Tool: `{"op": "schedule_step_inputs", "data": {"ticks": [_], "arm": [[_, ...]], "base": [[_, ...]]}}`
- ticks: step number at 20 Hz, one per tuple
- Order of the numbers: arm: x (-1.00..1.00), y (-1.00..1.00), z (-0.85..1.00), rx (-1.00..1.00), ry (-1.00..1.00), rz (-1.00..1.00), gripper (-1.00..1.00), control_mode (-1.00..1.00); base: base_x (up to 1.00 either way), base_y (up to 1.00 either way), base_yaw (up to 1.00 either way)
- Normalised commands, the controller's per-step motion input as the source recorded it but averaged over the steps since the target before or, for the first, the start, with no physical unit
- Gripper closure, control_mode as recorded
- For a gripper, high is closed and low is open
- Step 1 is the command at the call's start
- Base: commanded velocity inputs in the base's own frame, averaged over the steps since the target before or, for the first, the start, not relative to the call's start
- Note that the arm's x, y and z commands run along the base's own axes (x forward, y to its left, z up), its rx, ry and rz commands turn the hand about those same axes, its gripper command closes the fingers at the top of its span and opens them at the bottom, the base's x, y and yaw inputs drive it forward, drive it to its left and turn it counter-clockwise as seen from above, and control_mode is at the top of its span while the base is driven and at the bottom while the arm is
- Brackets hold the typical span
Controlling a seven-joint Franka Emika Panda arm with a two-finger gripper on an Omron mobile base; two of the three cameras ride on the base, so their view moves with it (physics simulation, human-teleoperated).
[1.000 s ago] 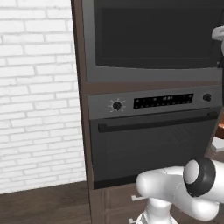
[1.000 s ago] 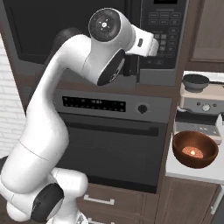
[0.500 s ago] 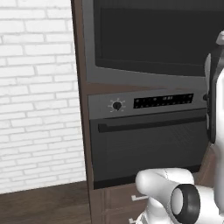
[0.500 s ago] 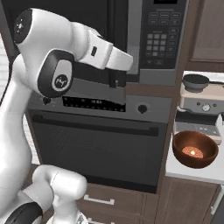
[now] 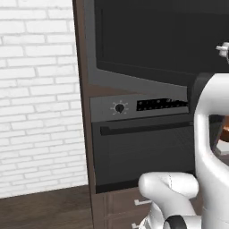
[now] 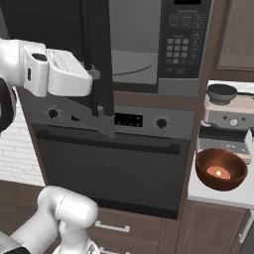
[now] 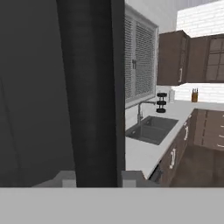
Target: Open the microwave, place the bowl with waffle inside the microwave, then close the microwave door and turn it on.
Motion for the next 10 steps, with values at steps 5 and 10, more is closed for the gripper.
{"op": "schedule_step_inputs", "data": {"ticks": [5, 10], "arm": [[-1.00, 0.96, -0.39, -0.26, -0.28, -0.18, 1.00, -1.00], [-1.00, 1.00, -0.50, -0.28, -0.33, -0.15, 1.00, -1.00]], "base": [[0.00, 0.00, 0.00], [0.00, 0.00, 0.00]]}}
